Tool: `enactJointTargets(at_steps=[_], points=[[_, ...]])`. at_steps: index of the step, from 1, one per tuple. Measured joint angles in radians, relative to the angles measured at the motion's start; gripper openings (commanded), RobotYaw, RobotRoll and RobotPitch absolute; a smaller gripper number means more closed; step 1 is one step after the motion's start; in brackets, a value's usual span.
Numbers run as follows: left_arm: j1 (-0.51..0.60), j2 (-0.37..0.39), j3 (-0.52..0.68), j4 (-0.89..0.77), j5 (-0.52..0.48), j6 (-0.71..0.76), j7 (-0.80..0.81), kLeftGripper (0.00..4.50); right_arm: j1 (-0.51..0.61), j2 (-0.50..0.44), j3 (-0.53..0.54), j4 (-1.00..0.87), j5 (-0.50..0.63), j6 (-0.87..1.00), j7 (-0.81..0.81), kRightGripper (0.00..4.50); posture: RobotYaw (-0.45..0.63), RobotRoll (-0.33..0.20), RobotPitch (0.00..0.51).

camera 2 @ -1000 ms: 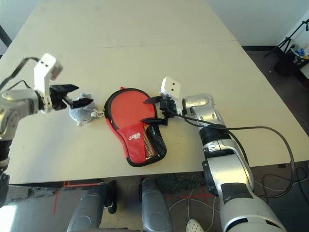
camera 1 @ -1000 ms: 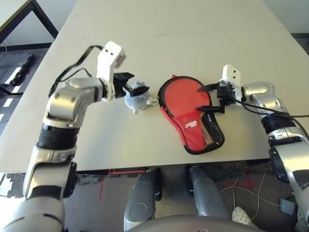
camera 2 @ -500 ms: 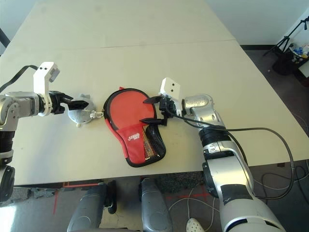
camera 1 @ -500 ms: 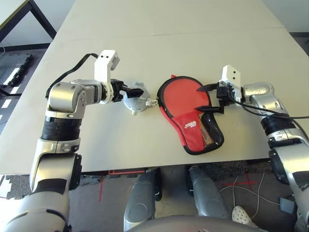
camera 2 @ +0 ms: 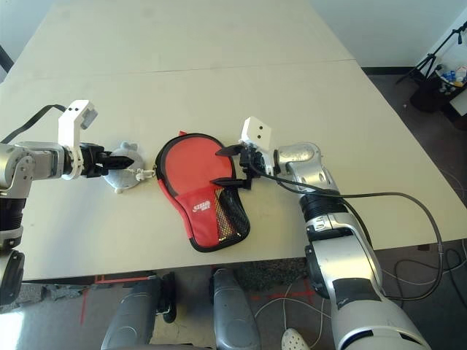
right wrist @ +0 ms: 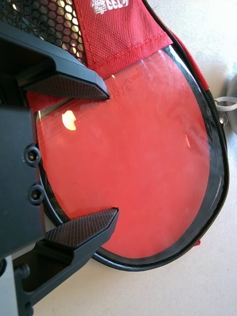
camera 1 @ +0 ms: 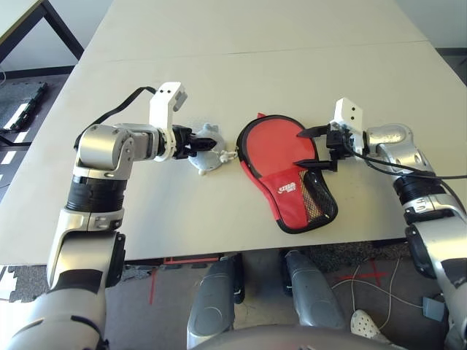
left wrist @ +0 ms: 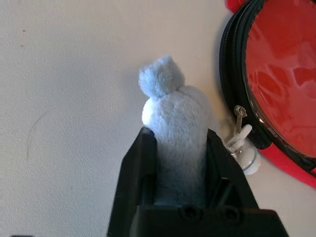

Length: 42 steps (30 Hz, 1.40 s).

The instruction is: Store the ping-pong paddle in its case and zip it.

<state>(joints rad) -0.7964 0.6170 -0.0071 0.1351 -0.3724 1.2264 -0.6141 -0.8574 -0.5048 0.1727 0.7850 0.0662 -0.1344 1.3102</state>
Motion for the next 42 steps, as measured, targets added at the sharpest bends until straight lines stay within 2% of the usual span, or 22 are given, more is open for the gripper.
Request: enactJointTargets(at_steps=[3,10,19,27,42], points=[[-0.043,-0.013,0.000,0.053,0.025,-0.049,0.026,0.20,0.000,0.001,0.000,0.000,-0.001,-0.006,-0.002,4.50,-0.01,0.000,0.229],[-0.165,-0.072,-0.019,0.252,0.109,-0.231,0.069,0.20,0.003,0.005,0.000,-0.008,-0.001,-0.012,-0.004,4.50,-0.01,0.000,0.229],[-0.361,-0.220,-0.044,0.618,0.215,-0.509,0.109,0.20,0.015,0.010,0.000,-0.036,-0.002,-0.012,-0.015,4.50,-0.03,0.000,0.228],[-0.515,-0.330,-0.036,0.946,0.269,-0.748,0.160,0.20,0.028,0.011,0.000,-0.075,-0.001,0.005,-0.022,4.50,-0.06,0.000,0.227],[-0.594,-0.412,0.013,1.142,0.332,-0.953,0.255,0.19,0.071,0.013,-0.004,-0.156,0.001,0.040,-0.043,4.50,-0.09,0.000,0.229]])
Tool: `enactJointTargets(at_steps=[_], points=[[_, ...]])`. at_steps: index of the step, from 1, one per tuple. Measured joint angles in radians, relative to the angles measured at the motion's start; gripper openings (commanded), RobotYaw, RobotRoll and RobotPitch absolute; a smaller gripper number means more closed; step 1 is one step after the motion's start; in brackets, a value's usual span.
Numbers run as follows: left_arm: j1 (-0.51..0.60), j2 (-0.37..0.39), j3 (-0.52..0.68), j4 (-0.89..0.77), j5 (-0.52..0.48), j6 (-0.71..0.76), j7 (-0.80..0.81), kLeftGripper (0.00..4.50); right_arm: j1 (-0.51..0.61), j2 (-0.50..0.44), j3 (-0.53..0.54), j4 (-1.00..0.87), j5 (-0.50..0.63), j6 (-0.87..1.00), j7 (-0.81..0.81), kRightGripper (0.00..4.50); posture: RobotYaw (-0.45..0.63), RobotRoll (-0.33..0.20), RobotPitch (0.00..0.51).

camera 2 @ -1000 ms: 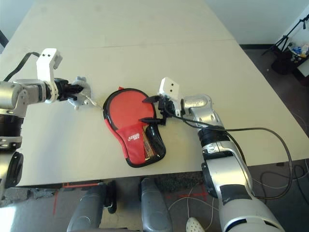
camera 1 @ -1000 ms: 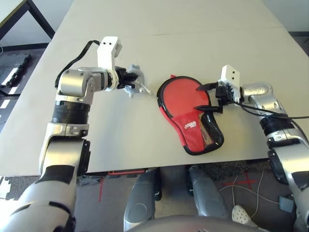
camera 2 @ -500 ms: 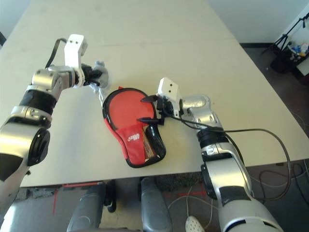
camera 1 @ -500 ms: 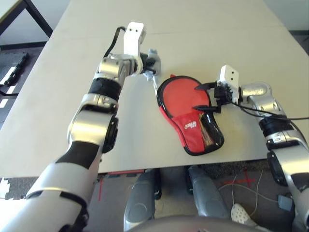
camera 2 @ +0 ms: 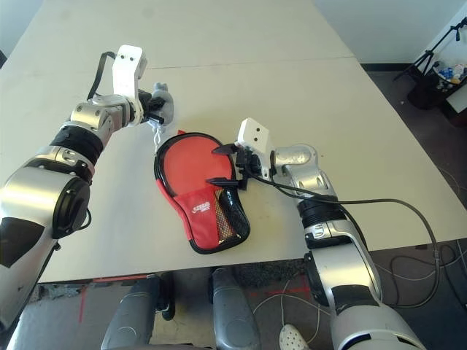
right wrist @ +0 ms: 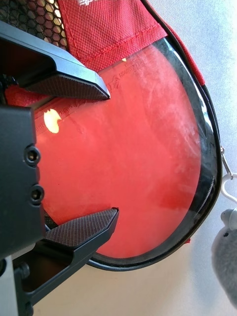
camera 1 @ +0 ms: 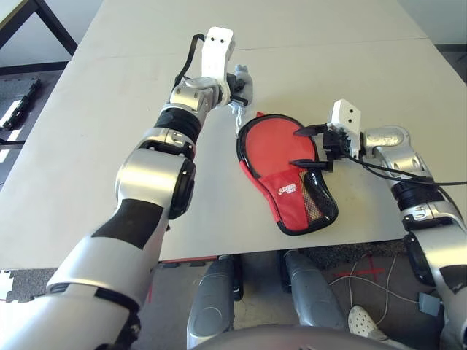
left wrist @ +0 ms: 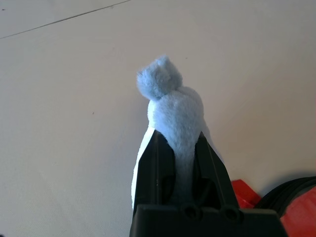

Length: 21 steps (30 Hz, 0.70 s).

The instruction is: Store the ping-pong paddle in its case and zip it.

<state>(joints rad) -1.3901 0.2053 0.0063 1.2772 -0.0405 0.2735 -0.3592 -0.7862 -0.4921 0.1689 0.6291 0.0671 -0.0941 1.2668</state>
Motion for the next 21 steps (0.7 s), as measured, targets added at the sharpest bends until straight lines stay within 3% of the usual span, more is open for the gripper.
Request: enactJointTargets(at_steps=[21], points=[[-0.061,-0.110,0.056,0.040,0.050,-0.104,0.067,0.18,0.028,0.006,0.001,-0.065,0.001,0.041,-0.015,4.50,-0.13,0.000,0.228]])
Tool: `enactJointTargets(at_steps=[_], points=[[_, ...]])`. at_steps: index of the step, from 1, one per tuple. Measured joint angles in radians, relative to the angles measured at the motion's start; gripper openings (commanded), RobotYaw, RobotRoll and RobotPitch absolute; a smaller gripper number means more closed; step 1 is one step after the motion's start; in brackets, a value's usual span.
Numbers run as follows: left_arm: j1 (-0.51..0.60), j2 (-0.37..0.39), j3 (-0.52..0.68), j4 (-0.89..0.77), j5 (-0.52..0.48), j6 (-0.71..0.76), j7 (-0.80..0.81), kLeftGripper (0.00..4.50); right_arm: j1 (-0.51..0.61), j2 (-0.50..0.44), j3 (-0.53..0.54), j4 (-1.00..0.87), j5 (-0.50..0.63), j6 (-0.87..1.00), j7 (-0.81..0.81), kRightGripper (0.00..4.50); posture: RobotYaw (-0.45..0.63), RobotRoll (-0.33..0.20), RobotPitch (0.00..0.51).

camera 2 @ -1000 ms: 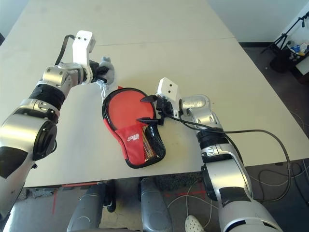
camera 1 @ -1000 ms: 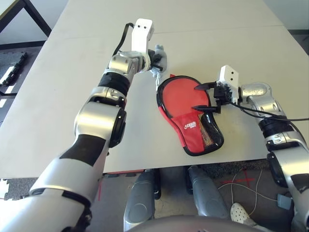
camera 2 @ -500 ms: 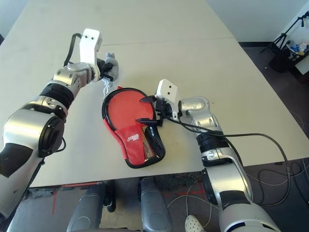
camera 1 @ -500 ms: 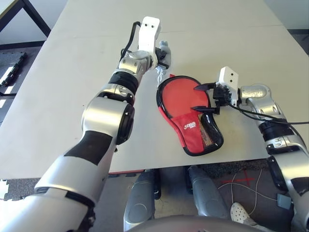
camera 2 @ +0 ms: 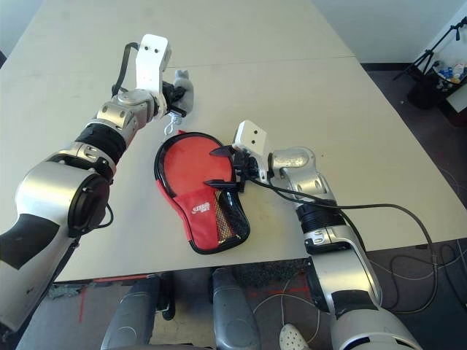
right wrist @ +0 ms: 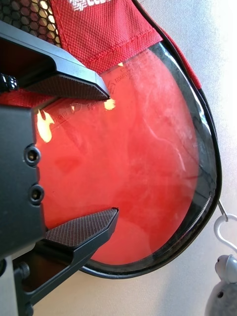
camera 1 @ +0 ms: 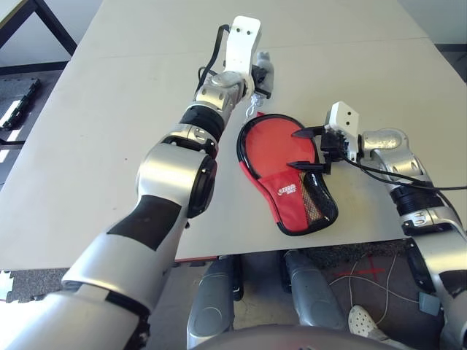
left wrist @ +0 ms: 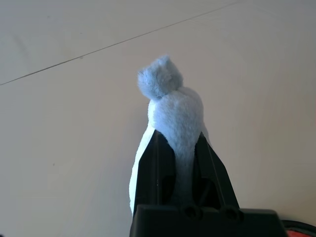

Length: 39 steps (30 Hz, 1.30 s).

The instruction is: Store the ping-pong paddle in its case and zip it.

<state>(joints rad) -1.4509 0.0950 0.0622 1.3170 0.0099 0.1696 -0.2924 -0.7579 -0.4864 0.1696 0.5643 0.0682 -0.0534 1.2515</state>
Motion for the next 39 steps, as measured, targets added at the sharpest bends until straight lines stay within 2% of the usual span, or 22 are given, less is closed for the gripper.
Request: enactJointTargets(at_steps=[20,31,39], points=[[-0.044,-0.117,0.035,0.016,0.002,-0.031,0.008,0.18,0.031,0.001,0.000,-0.048,0.003,0.018,-0.019,4.50,-0.16,0.000,0.218],[-0.049,-0.209,0.030,0.017,0.008,-0.032,-0.019,0.18,0.042,0.003,0.000,-0.065,0.004,0.023,-0.034,4.50,-0.17,0.000,0.216],[-0.048,-0.218,-0.012,0.017,0.045,-0.032,-0.076,0.18,0.052,0.004,-0.001,-0.081,0.004,0.030,-0.046,4.50,-0.18,0.000,0.216]])
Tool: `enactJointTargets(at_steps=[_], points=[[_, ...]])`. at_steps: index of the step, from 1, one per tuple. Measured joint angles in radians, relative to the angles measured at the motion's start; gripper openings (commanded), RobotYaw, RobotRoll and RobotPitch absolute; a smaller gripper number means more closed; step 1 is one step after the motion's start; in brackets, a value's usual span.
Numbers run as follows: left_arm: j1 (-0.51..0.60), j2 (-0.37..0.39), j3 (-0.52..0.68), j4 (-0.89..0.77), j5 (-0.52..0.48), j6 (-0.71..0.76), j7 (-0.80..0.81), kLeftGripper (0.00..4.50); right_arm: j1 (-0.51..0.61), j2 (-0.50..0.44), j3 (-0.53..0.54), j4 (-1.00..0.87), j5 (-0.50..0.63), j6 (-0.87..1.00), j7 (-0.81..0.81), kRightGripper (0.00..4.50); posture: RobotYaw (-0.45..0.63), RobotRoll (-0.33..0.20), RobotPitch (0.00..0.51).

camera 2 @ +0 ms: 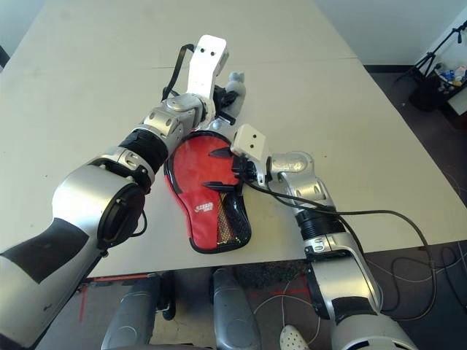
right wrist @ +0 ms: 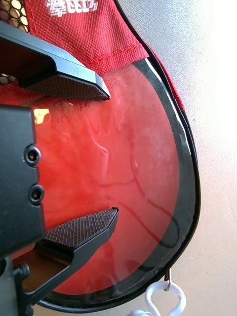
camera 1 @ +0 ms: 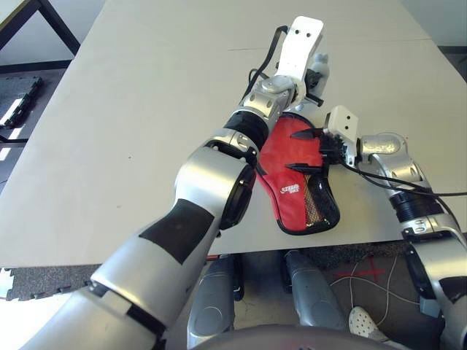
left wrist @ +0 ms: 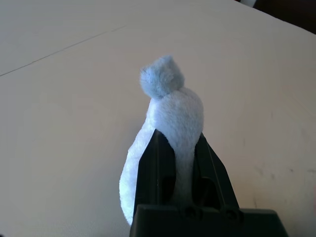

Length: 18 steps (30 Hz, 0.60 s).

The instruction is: Store the ping-pong paddle in its case and zip it.

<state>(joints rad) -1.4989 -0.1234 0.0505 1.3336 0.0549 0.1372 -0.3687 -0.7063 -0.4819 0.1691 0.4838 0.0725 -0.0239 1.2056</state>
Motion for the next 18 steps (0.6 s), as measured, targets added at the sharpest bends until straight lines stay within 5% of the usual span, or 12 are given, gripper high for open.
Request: enactJointTargets(at_steps=[2,15,18], points=[[0.001,0.000,-0.017,0.000,0.010,0.000,-0.016,0.18,0.001,0.000,0.000,-0.001,0.000,0.000,-0.001,4.50,-0.18,0.000,0.217],[0.005,-0.003,-0.030,-0.017,0.012,-0.006,-0.068,4.46,0.003,0.016,0.001,-0.001,0.000,0.000,-0.017,4.50,-0.17,0.000,0.220],[0.005,-0.003,-0.026,-0.020,0.000,-0.007,-0.073,4.46,0.003,0.018,0.001,-0.001,0.000,0.000,-0.018,4.50,-0.17,0.000,0.221]])
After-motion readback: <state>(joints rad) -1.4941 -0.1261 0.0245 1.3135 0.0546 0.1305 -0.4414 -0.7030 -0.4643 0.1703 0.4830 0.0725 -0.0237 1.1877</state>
